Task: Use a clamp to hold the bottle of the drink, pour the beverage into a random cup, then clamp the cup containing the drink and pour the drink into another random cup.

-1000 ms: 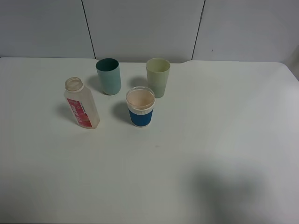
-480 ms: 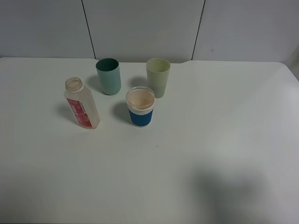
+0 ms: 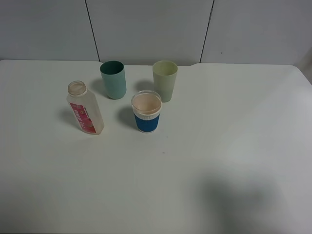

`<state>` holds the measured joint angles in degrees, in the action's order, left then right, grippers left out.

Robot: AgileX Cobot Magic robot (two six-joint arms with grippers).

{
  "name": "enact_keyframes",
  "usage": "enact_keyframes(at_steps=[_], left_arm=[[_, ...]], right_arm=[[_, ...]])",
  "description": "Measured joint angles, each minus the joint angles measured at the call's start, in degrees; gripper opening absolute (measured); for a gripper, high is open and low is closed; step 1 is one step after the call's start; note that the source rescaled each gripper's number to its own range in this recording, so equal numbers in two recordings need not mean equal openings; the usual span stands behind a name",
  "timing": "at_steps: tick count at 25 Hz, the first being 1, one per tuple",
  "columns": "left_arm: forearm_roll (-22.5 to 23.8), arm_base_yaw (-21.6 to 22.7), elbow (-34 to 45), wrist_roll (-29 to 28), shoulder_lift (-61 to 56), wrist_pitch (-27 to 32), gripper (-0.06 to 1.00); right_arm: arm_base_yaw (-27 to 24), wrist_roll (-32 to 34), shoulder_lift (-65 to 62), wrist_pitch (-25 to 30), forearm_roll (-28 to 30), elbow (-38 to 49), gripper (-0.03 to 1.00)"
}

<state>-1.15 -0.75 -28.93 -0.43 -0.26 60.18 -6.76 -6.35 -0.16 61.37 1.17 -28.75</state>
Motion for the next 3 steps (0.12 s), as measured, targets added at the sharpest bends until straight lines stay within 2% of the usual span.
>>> enact_keyframes(at_steps=[3], left_arm=[[0.00,0.00,0.00,0.00,0.00,0.00,1.00]], right_arm=[[0.00,0.00,0.00,0.00,0.00,0.00,1.00]])
